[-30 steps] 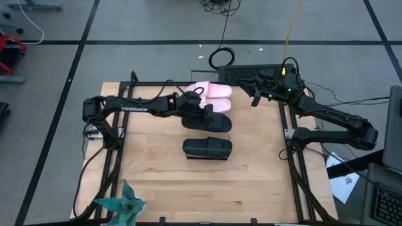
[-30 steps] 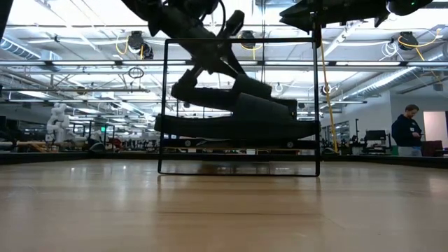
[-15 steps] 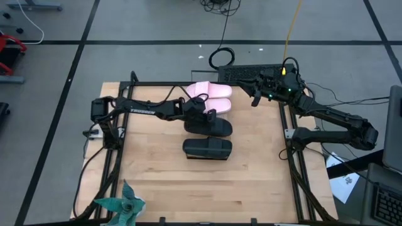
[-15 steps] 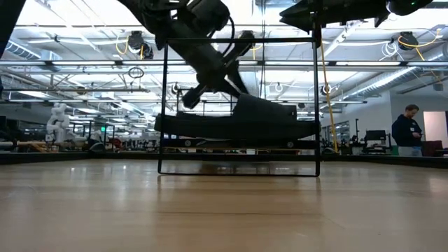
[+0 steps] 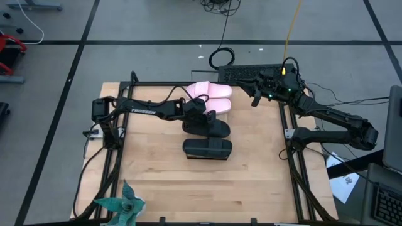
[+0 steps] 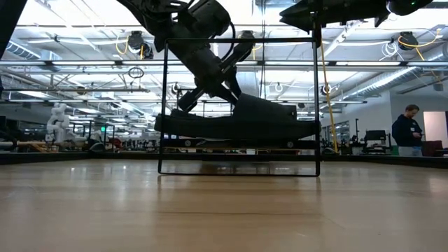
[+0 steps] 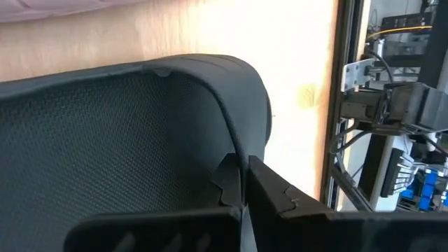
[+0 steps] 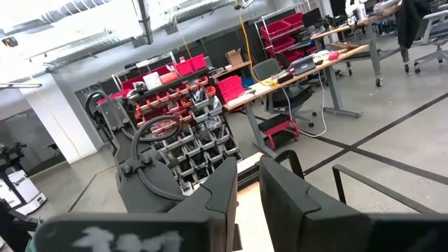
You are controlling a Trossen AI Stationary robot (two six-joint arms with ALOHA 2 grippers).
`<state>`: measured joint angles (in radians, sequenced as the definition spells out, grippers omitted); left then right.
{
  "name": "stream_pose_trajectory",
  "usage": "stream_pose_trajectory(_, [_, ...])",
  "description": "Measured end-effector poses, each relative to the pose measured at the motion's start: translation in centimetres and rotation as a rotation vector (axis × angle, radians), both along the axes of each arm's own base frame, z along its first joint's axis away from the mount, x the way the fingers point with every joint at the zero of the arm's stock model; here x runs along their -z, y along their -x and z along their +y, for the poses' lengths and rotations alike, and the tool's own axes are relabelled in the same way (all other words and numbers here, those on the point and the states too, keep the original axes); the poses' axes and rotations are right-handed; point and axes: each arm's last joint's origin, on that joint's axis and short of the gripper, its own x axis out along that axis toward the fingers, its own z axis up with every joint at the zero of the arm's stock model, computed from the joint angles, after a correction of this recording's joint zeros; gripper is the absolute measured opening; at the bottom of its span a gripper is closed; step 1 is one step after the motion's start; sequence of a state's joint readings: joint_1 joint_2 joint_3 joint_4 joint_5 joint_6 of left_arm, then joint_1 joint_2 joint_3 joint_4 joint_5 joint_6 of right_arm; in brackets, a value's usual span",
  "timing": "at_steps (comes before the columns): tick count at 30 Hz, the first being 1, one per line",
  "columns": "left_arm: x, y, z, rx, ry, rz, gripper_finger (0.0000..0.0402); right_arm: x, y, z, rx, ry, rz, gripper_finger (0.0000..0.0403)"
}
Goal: Pick and place slides into the shelf
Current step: Put the black slide on the shelf
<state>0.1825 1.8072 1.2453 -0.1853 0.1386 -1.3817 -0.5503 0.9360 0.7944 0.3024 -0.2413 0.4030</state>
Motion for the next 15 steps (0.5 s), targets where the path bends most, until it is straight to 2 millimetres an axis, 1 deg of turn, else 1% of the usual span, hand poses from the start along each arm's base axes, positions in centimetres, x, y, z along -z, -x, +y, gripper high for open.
stream_pose_trajectory(15, [0.64, -0.26, -0.01, 0.027, 0.019, 0.007, 0.0001, 0.0, 0.0, 0.0, -0.001, 0.0, 0.0, 0.0054])
